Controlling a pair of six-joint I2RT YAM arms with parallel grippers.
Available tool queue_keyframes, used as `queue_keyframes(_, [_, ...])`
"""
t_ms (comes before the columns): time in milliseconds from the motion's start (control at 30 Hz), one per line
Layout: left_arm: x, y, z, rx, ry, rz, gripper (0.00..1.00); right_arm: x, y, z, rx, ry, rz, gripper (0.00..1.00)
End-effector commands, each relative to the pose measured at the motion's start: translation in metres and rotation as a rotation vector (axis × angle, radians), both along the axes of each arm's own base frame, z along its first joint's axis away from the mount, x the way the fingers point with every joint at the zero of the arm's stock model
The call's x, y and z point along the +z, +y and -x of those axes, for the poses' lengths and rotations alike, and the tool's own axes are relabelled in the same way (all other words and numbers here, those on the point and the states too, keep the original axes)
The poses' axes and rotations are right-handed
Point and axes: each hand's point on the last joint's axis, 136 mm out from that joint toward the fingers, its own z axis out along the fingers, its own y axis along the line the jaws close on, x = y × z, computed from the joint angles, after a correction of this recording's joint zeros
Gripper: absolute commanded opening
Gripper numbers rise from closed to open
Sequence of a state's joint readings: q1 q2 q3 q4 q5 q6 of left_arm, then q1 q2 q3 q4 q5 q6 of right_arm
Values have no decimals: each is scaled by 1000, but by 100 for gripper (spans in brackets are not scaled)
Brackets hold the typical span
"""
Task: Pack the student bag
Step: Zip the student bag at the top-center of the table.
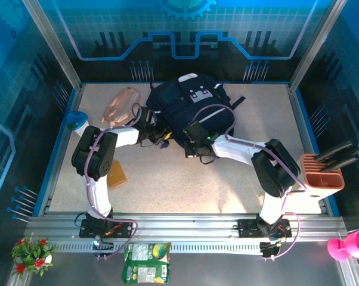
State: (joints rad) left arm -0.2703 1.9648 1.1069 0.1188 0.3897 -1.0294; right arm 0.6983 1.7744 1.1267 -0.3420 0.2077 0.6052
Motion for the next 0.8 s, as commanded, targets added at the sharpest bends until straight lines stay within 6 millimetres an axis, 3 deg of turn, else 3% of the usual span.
queue_keyframes(0, [13, 8, -18, 3, -65, -36, 0, 4, -62, 15, -99, 12, 167, 0])
queue_keyframes(200, [13, 8, -20, -27, -64, -57, 0, 14, -113, 18, -198, -5, 226, 0])
queue_keyframes(300, [12, 8, -23, -38, -61, -65, 0, 20, -121, 13, -217, -11, 213, 0])
queue_keyframes(367, [14, 9, -24, -41, -61, -70, 4, 24, -108, 7, -167, -18, 170, 0])
queue_keyframes(533, [23, 35, -17, 15, -63, -124, 31, 42, -55, -5, -15, -39, 89, 0])
queue_keyframes(667, [35, 63, 0, 89, -70, -150, 48, 51, -16, -11, 71, -58, 51, 0])
queue_keyframes(767, [41, 73, 18, 124, -63, -136, 55, 53, 11, -12, 129, -58, 22, 0])
